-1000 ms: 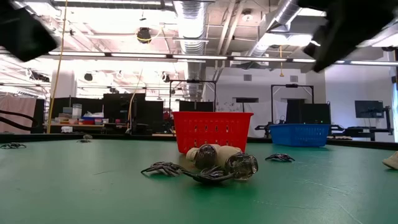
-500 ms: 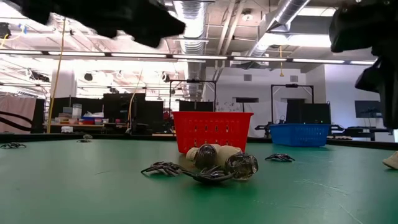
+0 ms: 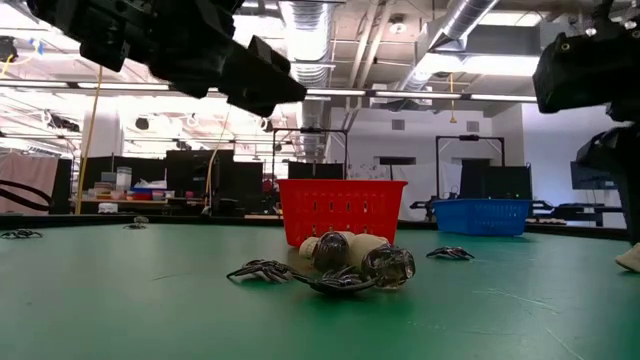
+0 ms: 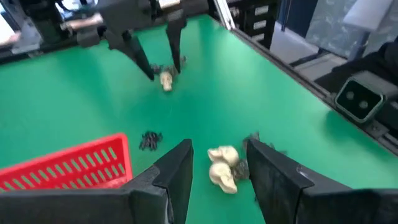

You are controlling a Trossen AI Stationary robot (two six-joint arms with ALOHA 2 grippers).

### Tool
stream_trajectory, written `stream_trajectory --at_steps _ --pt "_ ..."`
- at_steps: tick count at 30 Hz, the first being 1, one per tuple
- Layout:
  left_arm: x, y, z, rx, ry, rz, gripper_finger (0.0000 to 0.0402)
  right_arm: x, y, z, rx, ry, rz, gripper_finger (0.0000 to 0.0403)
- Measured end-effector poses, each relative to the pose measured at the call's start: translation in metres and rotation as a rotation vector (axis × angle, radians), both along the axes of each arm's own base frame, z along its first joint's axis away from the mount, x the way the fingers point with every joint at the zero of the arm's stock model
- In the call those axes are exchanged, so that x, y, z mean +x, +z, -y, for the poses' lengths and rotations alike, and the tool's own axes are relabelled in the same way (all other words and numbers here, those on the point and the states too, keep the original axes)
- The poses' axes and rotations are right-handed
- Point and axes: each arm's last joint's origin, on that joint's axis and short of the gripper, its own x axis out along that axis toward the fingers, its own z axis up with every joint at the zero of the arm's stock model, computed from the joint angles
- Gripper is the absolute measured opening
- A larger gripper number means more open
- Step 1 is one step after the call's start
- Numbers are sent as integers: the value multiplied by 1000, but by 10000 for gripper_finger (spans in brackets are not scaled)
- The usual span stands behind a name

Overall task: Sort Halloween decoration
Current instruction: Put the white skull toy into the yellow bin

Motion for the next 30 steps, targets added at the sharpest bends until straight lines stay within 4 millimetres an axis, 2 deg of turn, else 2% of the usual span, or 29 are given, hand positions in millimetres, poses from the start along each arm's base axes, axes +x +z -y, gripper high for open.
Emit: stream_trajectory --at_steps 5,10,19,22,26,30 --pt "0 -2 -1 27 -1 -11 141 5 -11 -2 -9 11 -17 243" --pt "-1 -4 -2 51 36 -25 141 10 -14 2 -12 -17 -27 221" --pt "-3 -4 -12 75 118 -84 141 10 -5 4 13 -24 5 115" --pt "-6 1 -14 74 123 -92 141 11 -2 2 27 -13 31 94" --pt "-13 8 -17 77 130 -98 141 18 3 -3 65 37 129 103" --pt "-35 3 -24 70 178 -29 141 35 14 -3 63 116 323 114"
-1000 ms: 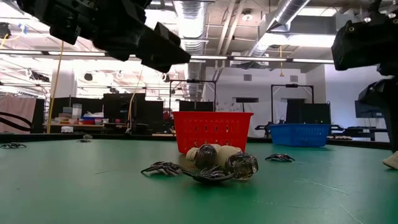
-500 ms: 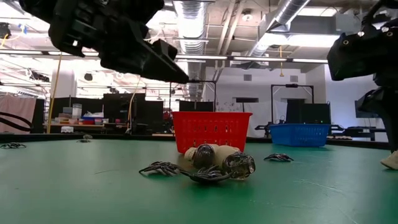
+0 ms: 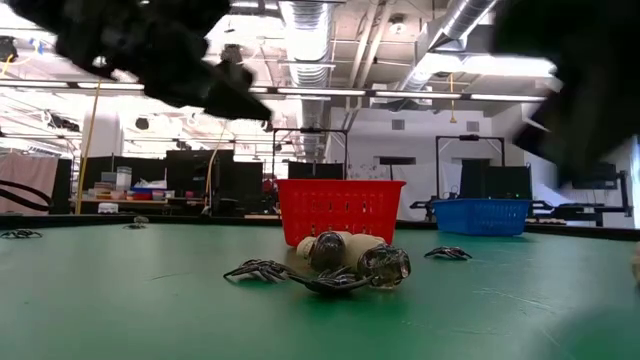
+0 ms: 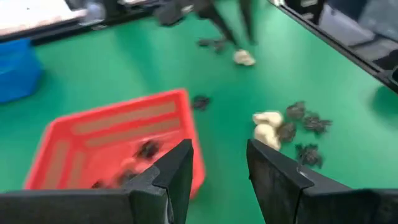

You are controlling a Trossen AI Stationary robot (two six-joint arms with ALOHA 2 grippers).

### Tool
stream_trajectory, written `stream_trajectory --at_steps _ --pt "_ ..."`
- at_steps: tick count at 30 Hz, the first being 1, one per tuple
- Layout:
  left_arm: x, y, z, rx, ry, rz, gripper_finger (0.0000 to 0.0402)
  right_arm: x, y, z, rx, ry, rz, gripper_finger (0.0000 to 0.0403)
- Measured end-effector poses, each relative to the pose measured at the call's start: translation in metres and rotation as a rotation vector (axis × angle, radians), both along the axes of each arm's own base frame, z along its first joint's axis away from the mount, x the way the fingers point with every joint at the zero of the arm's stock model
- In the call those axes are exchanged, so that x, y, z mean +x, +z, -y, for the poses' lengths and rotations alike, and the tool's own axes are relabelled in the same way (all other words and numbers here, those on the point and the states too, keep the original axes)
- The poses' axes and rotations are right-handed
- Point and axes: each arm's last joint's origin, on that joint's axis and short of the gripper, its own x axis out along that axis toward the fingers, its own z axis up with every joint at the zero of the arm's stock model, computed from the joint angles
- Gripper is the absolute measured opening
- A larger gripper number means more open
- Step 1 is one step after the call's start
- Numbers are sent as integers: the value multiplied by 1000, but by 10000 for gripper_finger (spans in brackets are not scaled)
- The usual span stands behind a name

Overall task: Sort Halloween decoration
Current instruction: Put the white skull toy into the yellow bin

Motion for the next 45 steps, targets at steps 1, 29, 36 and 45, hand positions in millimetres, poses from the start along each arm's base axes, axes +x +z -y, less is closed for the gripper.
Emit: stream_trajectory --at_steps 1,29,36,45 --pt "-8 -2 -4 -14 17 26 141 5 4 1 -5 13 55 113" --pt "-46 1 -14 -143 17 210 141 -12 8 -18 -272 510 27 103" --pt "-46 1 -14 -142 18 208 141 -9 7 -16 -356 566 72 103" --pt "-46 0 -14 -138 24 202 141 -3 -15 -21 -389 580 -2 103"
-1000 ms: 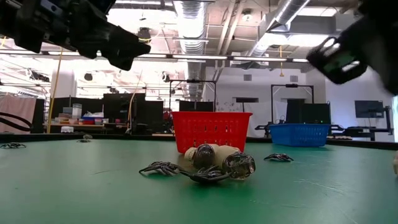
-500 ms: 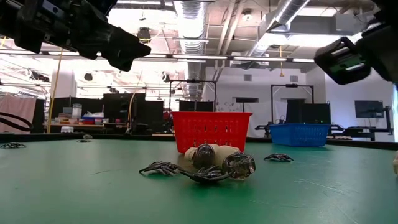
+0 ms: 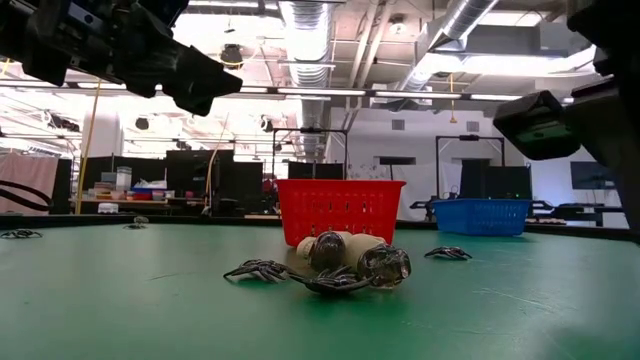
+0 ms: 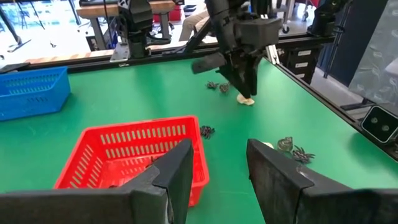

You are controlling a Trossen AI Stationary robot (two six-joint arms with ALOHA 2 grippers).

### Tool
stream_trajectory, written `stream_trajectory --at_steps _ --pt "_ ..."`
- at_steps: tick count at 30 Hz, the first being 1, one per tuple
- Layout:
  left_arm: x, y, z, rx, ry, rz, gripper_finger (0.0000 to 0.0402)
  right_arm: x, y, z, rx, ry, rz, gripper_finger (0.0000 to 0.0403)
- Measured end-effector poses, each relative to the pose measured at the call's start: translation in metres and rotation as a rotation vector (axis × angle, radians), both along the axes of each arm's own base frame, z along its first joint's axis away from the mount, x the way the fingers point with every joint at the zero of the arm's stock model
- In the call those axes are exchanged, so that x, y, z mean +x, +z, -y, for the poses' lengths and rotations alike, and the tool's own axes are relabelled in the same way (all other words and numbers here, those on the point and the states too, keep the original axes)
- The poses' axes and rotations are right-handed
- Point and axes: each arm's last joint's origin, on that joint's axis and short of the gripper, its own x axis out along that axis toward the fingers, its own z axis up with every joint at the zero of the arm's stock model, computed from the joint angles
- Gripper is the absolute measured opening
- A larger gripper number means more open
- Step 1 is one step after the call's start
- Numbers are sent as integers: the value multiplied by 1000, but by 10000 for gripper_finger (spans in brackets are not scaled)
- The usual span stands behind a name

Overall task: Sort Halloween decoration
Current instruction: Put the white skull toy into the yellow bin

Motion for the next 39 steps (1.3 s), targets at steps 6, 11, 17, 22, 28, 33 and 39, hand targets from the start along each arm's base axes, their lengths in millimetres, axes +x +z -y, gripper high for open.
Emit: stream_trajectory --at_steps 6,11,17,22,28,33,39 --pt "0 0 0 12 7 2 141 8 13 -5 4 7 53 103" --pt "0 0 0 12 6 1 141 10 19 -5 -31 21 40 103" --pt "0 0 0 12 6 -1 141 14 28 -6 -55 5 58 136" --pt "0 -1 0 14 8 -6 141 15 31 -8 -54 -8 73 217" --pt "0 -1 0 15 9 -10 141 6 26 -18 -99 75 61 273" --pt "0 -1 0 15 9 -11 141 2 5 -25 -182 147 -13 275" --pt "0 -1 0 14 9 -11 141 6 -3 -23 -202 148 -25 276"
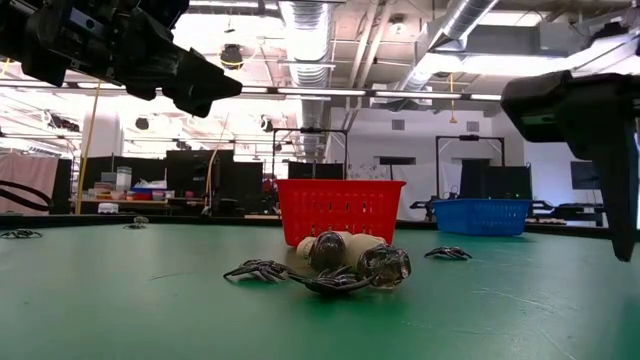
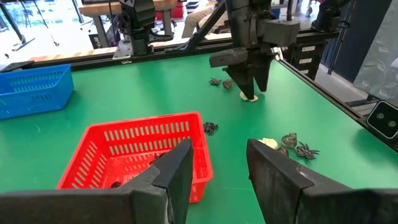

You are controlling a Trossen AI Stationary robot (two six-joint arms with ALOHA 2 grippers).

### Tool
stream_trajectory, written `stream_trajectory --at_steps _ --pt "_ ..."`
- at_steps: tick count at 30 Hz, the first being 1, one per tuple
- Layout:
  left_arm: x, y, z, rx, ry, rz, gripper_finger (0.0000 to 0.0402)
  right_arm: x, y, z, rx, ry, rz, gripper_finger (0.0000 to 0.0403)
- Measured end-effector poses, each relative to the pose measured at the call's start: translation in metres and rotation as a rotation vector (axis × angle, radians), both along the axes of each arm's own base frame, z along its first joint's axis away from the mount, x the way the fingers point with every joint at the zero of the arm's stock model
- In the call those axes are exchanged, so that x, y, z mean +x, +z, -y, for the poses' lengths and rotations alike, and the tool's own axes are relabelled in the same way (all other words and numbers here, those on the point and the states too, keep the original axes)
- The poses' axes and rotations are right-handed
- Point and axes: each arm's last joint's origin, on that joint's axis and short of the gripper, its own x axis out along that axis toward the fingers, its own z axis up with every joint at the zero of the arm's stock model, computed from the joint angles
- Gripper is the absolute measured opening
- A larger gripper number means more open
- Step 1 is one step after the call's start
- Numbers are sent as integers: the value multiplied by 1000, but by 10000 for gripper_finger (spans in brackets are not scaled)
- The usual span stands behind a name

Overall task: Sort Halloween decoration
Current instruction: Put the white skull toy into the yellow bin

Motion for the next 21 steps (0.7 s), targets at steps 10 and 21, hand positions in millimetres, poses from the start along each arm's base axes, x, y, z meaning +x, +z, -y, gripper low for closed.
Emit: stream_trajectory --at_steps 10,21 --pt "0 -1 0 1 5 -4 141 2 -1 15 -47 -28 -60 270" --pt "0 -1 0 3 5 -10 141 4 -2 17 -25 13 -80 151"
